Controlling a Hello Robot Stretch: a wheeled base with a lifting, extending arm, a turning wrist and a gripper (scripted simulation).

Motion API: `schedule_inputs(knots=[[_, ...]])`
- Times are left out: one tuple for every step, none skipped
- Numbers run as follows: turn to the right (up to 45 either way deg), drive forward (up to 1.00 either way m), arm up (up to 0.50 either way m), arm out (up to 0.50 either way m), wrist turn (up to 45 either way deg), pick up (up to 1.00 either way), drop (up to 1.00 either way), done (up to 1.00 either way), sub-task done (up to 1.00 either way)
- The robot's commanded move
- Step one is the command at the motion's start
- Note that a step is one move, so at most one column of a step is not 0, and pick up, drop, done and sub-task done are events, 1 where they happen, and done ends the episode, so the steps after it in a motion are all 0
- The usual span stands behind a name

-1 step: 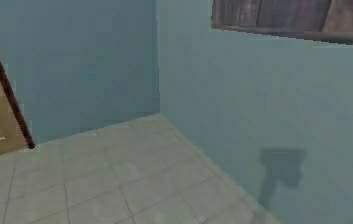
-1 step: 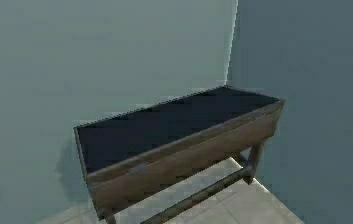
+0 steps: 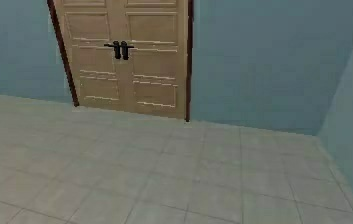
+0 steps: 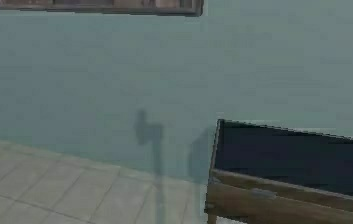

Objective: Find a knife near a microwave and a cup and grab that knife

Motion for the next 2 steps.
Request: schedule_inputs(knots=[[-45.0,0.0,0.0,0.0,0.0,0.0,0.0,0.0,0.0],[-45.0,0.0,0.0,0.0,0.0,0.0,0.0,0.0,0.0]])
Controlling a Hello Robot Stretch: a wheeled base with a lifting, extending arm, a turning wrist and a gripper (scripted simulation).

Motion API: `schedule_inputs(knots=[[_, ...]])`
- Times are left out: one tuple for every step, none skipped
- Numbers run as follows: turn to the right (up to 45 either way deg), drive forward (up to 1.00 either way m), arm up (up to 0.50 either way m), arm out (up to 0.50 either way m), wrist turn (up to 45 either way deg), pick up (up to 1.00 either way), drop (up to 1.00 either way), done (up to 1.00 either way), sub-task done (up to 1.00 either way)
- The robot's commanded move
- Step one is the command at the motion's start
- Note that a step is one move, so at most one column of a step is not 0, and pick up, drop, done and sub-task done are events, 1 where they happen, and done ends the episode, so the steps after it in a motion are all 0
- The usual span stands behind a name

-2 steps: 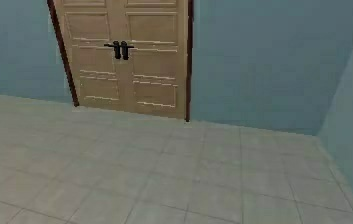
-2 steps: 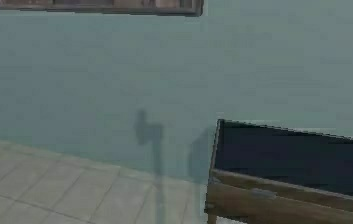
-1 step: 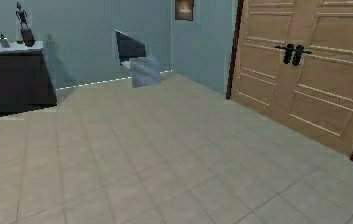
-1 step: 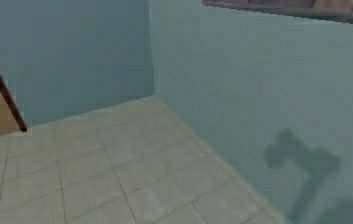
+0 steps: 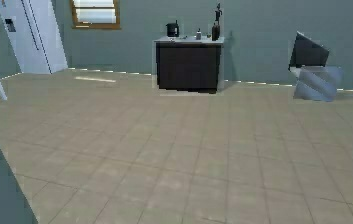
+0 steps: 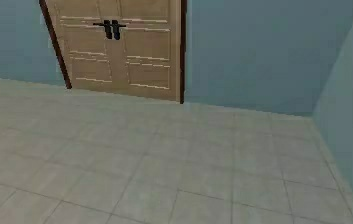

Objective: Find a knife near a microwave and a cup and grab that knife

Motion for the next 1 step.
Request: schedule_inputs(knots=[[-21.0,0.0,0.0,0.0,0.0,0.0,0.0,0.0,0.0]])
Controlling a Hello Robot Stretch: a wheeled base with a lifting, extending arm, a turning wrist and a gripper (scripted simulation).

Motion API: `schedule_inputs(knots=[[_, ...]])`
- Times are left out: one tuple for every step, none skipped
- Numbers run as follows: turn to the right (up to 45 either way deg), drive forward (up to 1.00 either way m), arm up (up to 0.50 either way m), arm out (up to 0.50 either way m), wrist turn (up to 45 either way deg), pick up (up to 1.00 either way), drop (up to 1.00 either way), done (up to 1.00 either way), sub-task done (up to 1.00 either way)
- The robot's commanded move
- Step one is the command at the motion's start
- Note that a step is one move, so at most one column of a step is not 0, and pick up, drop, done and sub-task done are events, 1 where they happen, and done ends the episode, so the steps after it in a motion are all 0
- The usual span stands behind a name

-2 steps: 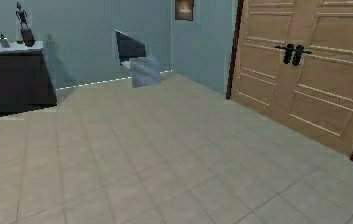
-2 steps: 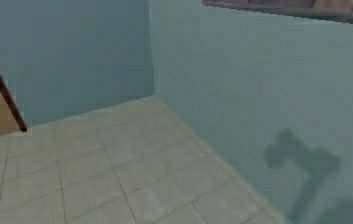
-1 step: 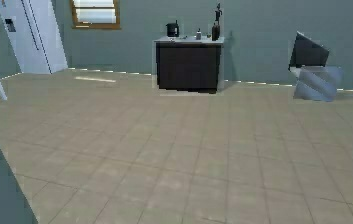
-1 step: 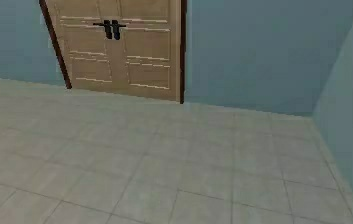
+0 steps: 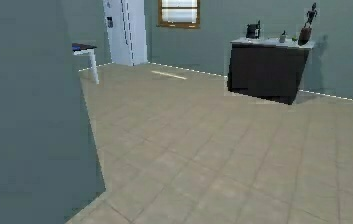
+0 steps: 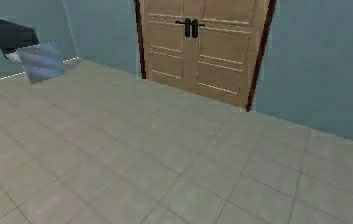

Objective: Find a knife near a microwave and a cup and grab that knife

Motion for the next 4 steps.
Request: schedule_inputs(knots=[[0.0,1.0,0.0,0.0,0.0,0.0,0.0,0.0,0.0],[-3.0,0.0,0.0,0.0,0.0,0.0,0.0,0.0,0.0],[0.0,0.3,0.0,0.0,0.0,0.0,0.0,0.0,0.0],[-6.0,0.0,0.0,0.0,0.0,0.0,0.0,0.0,0.0]])
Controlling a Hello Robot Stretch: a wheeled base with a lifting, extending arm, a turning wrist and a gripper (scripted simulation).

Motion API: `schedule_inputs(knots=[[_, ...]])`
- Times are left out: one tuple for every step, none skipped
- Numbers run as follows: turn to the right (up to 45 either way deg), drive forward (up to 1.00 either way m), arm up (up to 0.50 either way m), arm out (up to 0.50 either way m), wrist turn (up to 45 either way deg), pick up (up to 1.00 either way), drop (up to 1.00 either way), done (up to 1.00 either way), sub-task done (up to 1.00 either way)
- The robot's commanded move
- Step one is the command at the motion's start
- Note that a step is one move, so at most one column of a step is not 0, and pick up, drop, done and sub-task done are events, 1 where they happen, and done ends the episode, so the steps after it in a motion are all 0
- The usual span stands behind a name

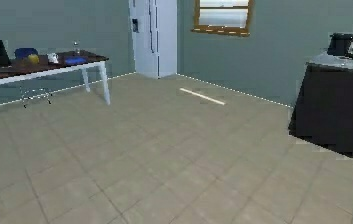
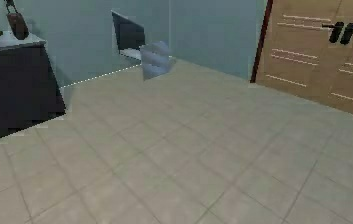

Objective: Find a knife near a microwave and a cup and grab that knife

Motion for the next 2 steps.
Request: schedule_inputs(knots=[[0.0,0.45,0.0,0.0,0.0,0.0,0.0,0.0,0.0],[-42.0,0.0,0.0,0.0,0.0,0.0,0.0,0.0,0.0]])
